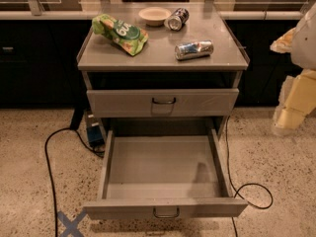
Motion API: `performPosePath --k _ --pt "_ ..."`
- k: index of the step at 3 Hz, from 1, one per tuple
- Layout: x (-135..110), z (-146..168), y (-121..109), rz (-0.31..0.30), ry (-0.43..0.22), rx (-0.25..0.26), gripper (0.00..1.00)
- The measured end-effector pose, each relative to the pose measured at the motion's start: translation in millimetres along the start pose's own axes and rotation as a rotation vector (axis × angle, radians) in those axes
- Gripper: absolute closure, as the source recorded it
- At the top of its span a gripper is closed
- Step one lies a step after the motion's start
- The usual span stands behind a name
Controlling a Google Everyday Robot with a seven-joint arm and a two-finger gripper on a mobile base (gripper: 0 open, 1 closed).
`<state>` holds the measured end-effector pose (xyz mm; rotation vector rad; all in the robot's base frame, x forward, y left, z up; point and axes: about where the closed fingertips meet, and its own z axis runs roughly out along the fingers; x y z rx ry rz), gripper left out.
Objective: Place redbull can into middle drawer
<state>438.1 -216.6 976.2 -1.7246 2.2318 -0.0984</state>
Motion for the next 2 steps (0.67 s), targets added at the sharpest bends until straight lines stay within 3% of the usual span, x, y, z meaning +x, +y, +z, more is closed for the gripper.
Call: performPosePath --k 1,2 --pt "-1.4 0.1 -1.8 -0.005 0.000 0.006 0.00" --pt "-17.8 9.4 -30.1 -0.065 -0.003 0.028 0.00"
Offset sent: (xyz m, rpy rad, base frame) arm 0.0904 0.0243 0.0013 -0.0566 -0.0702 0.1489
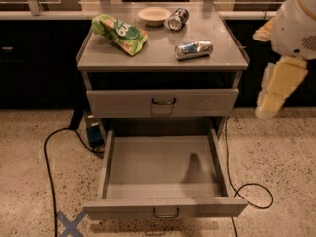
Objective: Place redbull can into middle drawer
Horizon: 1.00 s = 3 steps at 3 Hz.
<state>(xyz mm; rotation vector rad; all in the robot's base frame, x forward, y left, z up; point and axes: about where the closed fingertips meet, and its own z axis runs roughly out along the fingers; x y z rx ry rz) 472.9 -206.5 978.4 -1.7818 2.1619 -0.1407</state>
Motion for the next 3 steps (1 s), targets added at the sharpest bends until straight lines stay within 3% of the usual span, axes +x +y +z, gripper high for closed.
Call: performPosePath --k 2,3 --pt "-37.6 43.9 -112.1 -0.134 0.021 0.005 0.00" --pt "-52.2 31.1 -137.1 -0.136 -0.018 0.072 0.00"
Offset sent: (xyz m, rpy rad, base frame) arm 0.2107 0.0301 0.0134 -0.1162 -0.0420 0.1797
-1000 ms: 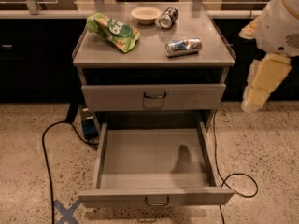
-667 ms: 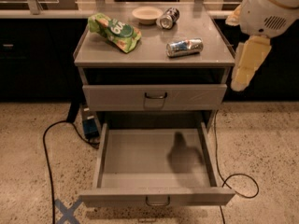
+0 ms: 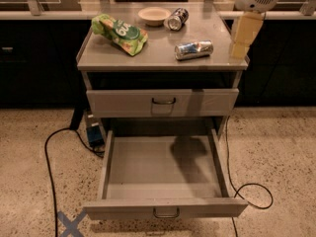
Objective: Place redbull can into middle drawer
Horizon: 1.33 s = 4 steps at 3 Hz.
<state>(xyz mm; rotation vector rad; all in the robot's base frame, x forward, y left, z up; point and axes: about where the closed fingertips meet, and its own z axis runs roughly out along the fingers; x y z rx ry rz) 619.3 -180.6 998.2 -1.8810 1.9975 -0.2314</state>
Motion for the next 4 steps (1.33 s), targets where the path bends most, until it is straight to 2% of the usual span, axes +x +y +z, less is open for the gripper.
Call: performPosePath --k 1,2,3,4 --pt "0.0 0.0 0.0 0.000 0.000 0.000 0.00" --pt "-5.7 19.9 -24.0 -0.021 -0.046 0.017 0.00" --pt "-19.3 55.8 -52.1 -0.068 -0.106 -0.001 0.00" --pt "-33.1 94.3 -77.0 -0.122 -0.122 -0.024 0.00"
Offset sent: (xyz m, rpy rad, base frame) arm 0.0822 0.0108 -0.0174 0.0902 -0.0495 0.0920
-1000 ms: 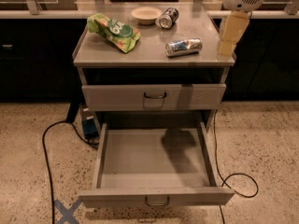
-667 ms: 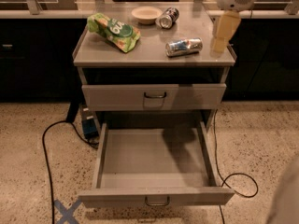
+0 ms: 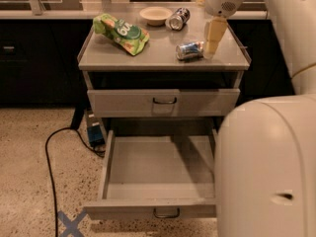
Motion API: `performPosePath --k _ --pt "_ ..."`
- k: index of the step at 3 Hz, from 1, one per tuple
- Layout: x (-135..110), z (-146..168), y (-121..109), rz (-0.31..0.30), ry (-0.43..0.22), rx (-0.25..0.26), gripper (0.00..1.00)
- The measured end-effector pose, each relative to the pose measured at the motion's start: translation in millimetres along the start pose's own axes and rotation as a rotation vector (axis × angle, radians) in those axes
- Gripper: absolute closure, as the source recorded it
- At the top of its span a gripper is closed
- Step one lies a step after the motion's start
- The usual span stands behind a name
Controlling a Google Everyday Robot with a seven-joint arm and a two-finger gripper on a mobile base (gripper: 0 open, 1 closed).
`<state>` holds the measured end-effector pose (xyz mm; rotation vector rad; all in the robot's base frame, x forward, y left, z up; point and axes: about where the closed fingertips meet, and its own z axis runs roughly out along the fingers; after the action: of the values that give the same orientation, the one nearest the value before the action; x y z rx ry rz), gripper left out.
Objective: Place redbull can into middle drawer
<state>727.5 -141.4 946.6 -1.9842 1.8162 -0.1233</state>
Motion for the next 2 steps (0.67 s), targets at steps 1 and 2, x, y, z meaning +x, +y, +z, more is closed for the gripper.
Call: performPosePath --k 1,2 --pt "-4.0 33.1 -19.3 -0.043 0.012 -0.011 0.00" --pt "9.3 69.8 -41.7 -0.024 0.079 0.018 0.00"
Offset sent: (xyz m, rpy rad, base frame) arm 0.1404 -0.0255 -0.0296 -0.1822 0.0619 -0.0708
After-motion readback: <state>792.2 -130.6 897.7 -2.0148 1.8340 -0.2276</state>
